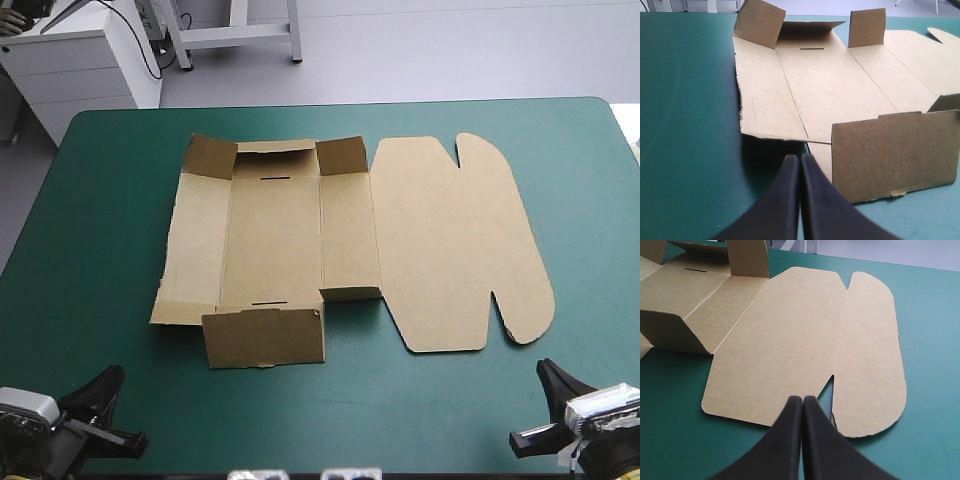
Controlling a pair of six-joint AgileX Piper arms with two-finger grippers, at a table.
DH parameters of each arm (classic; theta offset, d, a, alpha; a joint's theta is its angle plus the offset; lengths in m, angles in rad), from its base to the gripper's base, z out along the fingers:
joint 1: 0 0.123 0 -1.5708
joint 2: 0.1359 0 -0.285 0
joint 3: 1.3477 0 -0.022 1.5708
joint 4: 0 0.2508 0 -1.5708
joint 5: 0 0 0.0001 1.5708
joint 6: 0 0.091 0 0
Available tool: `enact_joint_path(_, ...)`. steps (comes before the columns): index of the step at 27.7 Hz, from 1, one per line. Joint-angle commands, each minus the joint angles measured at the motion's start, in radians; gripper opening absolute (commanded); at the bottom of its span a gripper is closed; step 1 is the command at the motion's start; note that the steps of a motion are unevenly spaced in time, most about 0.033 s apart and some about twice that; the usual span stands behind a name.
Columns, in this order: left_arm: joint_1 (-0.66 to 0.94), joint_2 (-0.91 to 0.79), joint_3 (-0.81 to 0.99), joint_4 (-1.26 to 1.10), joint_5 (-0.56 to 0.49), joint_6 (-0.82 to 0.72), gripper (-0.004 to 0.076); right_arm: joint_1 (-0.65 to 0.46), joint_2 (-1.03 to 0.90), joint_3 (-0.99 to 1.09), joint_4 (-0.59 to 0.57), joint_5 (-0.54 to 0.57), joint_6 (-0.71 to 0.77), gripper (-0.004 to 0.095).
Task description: Fold the box
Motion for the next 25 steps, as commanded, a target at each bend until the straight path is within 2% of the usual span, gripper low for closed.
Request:
enact_joint_path(1,0.003,-0.010,-0.021,-0.005,-0.078,-0.004,-0.0008,-0.006,-0.023,-0.023,0.003,-0.073,0.001,-0.0014)
enact_joint_path(15,0.003,-0.006,-0.021,-0.008,-0.078,-0.015,-0.0008,-0.006,-0.023,-0.023,0.003,-0.073,0.001,-0.0014)
enact_joint_path(17,0.003,0.014,-0.023,-0.008,-0.077,-0.056,-0.0008,-0.006,-0.023,-0.023,0.003,-0.073,0.001,-0.0014)
enact_joint_path(20,0.003,0.074,-0.036,-0.001,-0.078,-0.147,-0.0008,-0.006,-0.023,-0.023,0.003,-0.073,0.001,-0.0014)
enact_joint_path(25,0.003,0.299,-0.164,0.050,-0.122,-0.145,-0.0008,-0.006,-0.023,-0.023,0.003,-0.073,0.001,-0.0014)
